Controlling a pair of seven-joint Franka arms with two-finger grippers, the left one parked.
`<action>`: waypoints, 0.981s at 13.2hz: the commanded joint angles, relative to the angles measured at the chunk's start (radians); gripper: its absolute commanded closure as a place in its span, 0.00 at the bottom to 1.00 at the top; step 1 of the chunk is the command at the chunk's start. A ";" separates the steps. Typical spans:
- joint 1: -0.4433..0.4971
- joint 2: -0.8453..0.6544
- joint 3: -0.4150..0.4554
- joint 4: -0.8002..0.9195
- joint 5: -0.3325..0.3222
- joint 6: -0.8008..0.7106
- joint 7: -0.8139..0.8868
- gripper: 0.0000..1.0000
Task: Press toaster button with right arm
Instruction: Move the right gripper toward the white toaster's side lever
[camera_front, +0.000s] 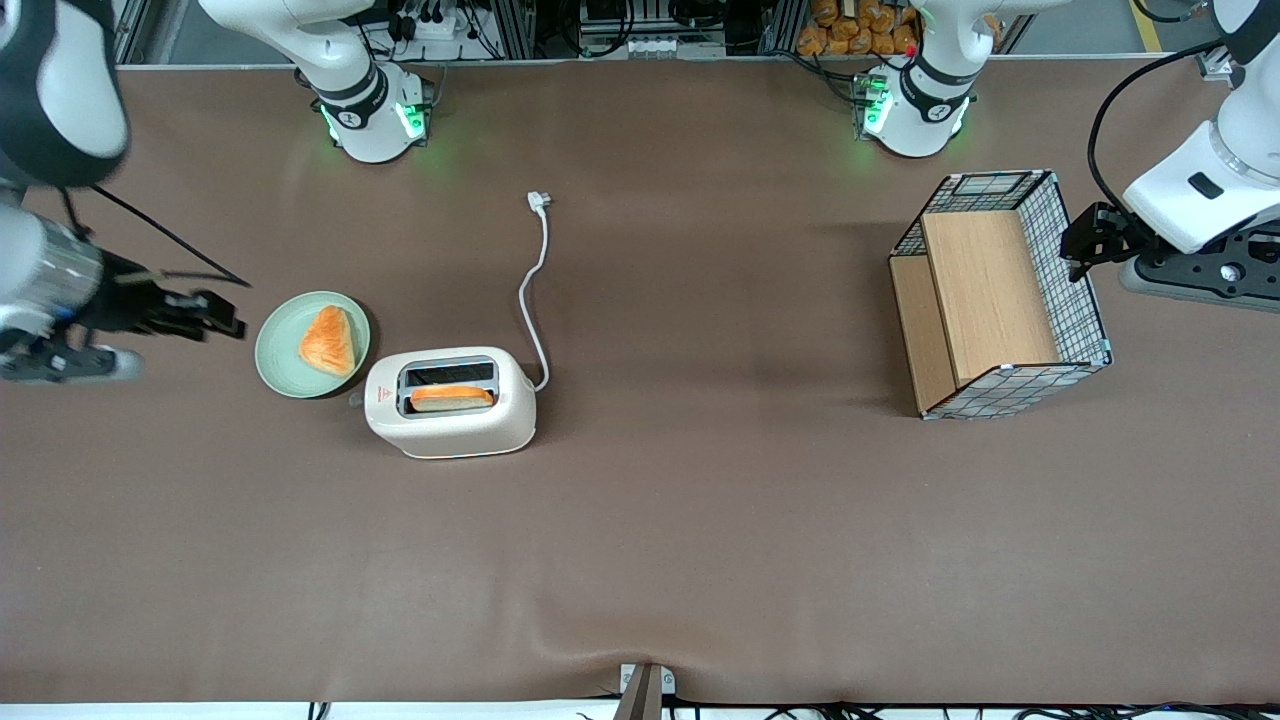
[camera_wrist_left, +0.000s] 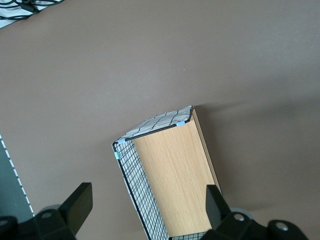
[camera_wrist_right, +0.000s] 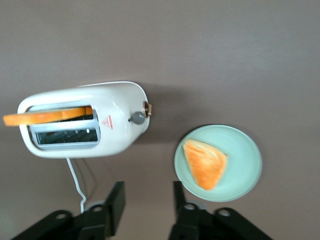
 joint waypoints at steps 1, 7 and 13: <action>0.031 0.028 -0.008 -0.074 0.064 0.104 0.007 0.96; 0.037 0.129 -0.008 -0.138 0.239 0.248 -0.020 1.00; 0.022 0.181 -0.008 -0.187 0.408 0.291 -0.232 1.00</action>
